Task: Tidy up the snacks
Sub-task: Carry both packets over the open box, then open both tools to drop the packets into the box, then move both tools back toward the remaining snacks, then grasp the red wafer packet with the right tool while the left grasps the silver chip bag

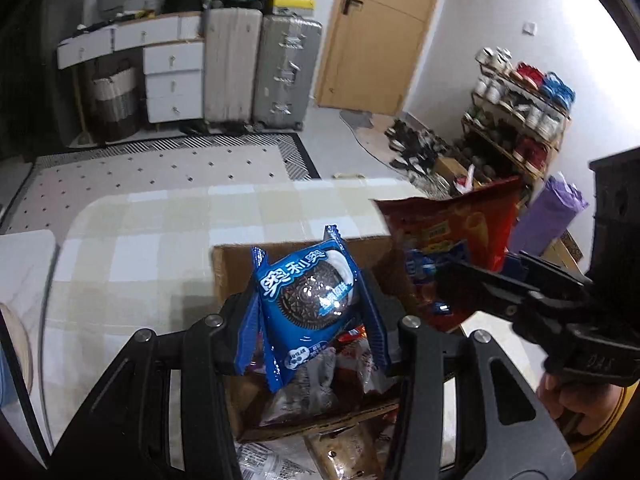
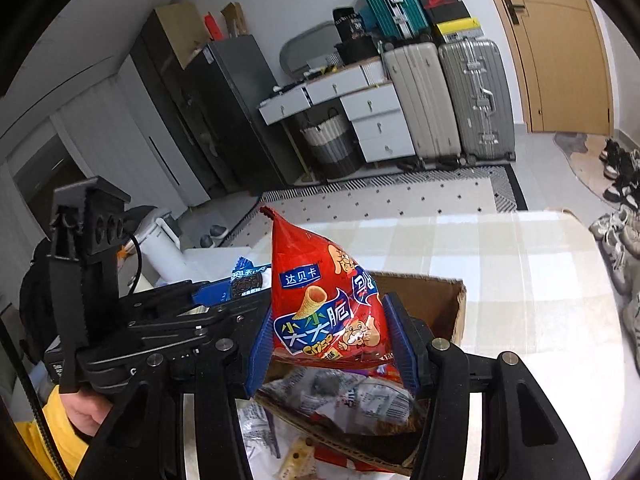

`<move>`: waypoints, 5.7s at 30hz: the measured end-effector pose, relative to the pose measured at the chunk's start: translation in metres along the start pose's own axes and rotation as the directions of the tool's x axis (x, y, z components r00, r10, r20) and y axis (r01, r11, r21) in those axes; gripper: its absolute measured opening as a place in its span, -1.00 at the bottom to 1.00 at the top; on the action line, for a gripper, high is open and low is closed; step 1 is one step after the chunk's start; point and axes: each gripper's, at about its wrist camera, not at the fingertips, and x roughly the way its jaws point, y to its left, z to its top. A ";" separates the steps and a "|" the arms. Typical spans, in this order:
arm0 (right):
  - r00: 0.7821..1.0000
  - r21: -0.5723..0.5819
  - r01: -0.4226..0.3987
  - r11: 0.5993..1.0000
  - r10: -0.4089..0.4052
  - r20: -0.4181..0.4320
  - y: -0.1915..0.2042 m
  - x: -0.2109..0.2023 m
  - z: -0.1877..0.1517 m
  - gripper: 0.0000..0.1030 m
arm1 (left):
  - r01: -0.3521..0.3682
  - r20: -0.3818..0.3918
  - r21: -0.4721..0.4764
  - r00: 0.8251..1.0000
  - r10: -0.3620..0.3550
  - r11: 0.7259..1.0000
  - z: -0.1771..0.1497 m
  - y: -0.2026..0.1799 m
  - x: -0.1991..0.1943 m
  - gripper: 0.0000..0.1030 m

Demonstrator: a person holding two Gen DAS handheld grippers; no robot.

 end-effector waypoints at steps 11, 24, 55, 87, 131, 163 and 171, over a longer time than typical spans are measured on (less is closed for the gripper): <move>0.999 0.000 0.024 1.000 -0.024 -0.035 -0.004 0.014 -0.007 0.03 | 0.000 -0.039 -0.001 0.999 0.000 1.000 -0.004 -0.001 0.034 -0.19; 0.994 -0.014 0.094 0.995 -0.095 -0.059 -0.002 0.019 -0.013 0.04 | 0.006 -0.003 -0.010 1.000 -0.006 1.000 -0.016 0.005 0.018 -0.19; 0.958 -0.160 0.082 0.984 -0.034 0.285 0.111 -0.195 -0.053 0.50 | -0.059 0.248 0.054 0.968 0.044 0.997 -0.084 -0.064 -0.207 0.53; 0.925 -0.041 0.084 0.996 -0.062 0.376 0.088 -0.231 -0.238 0.99 | -0.126 0.310 -0.048 0.941 0.135 0.991 -0.317 -0.037 -0.252 0.98; 0.942 -0.132 0.266 0.955 -0.287 -0.177 0.046 -0.011 -0.244 0.14 | -0.177 0.044 -0.118 0.982 0.183 0.977 -0.295 0.004 -0.096 0.98; 0.991 0.207 -0.118 0.971 0.128 -0.036 -0.012 -0.041 -0.244 -0.13 | -0.187 -0.123 0.057 0.973 0.193 0.981 -0.223 0.035 -0.012 0.23; 0.991 0.210 -0.127 0.969 0.132 -0.012 -0.014 -0.048 -0.247 -0.13 | -0.178 -0.105 0.012 0.978 0.178 0.984 -0.233 0.031 -0.032 -0.32</move>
